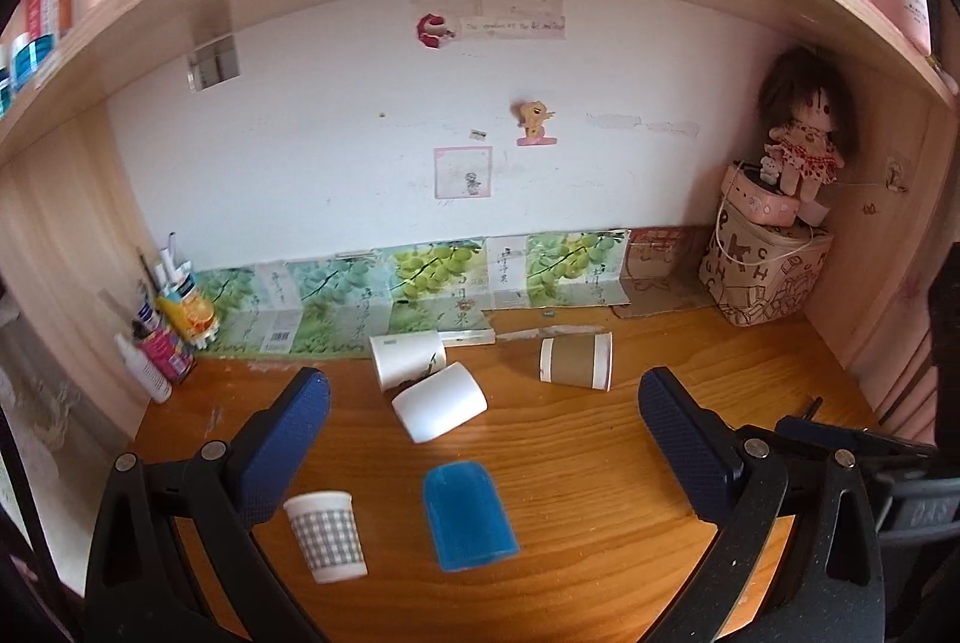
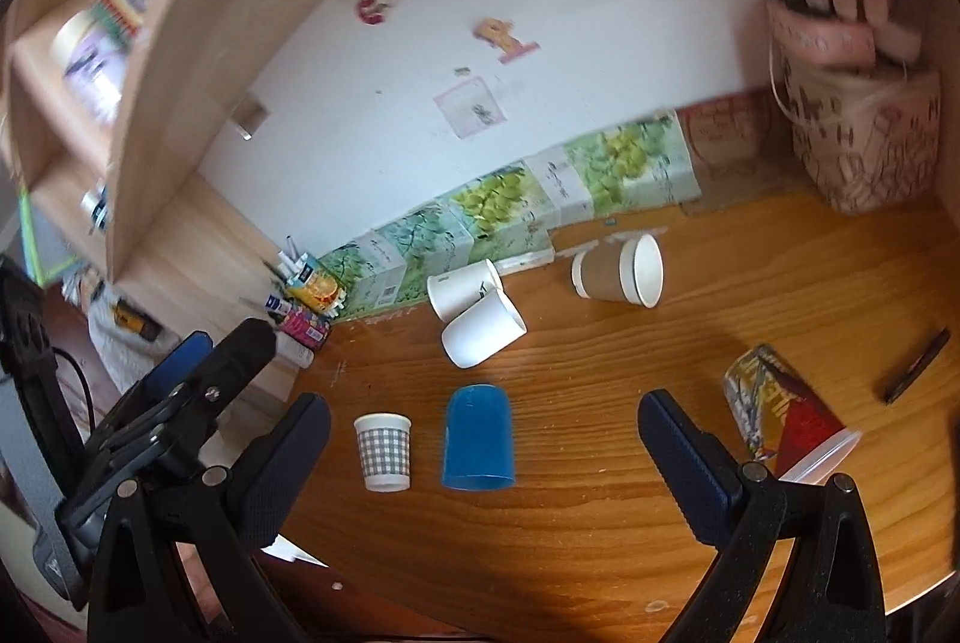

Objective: Flip cup upright
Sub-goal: 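Lower the right tool over the cup's open rim and close on it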

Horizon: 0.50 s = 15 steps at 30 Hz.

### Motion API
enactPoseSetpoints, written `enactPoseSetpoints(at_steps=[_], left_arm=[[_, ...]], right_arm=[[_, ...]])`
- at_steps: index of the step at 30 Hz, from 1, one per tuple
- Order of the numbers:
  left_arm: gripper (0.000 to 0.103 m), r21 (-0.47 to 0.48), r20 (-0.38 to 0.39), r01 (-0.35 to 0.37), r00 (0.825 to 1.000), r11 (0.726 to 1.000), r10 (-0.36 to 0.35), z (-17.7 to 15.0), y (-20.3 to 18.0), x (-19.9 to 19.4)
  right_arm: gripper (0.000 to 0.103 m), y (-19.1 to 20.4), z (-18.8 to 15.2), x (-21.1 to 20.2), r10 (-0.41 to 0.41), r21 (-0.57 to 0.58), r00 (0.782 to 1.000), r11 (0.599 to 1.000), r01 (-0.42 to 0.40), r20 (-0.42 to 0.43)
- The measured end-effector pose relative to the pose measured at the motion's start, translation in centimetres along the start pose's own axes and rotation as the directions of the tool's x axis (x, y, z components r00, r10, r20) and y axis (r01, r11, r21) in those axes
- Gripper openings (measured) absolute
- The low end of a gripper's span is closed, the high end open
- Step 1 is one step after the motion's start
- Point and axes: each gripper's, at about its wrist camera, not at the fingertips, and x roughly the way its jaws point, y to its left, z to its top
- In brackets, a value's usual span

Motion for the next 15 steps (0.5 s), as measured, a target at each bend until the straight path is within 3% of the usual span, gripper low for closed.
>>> enactPoseSetpoints(at_steps=[6,12,15], left_arm=[[0.103,0.068,-0.023,0.01,1.0,0.998,-0.009,1.5,0.3,3.1],[0.103,0.112,-0.055,0.038,0.998,0.993,-0.032,2.5,0.8,6.1],[0.103,0.12,-0.08,0.061,0.995,0.991,-0.052,2.9,1.1,7.8]], right_arm=[[0.103,-3.6,2.0,3.8,0.084,0.256,0.993,0.965,-0.061,-0.081],[0.103,-6.2,3.6,7.1,0.055,0.403,0.995,0.915,-0.015,-0.088],[0.103,-7.9,4.3,9.3,0.068,0.49,0.993,0.872,-0.014,-0.092]])
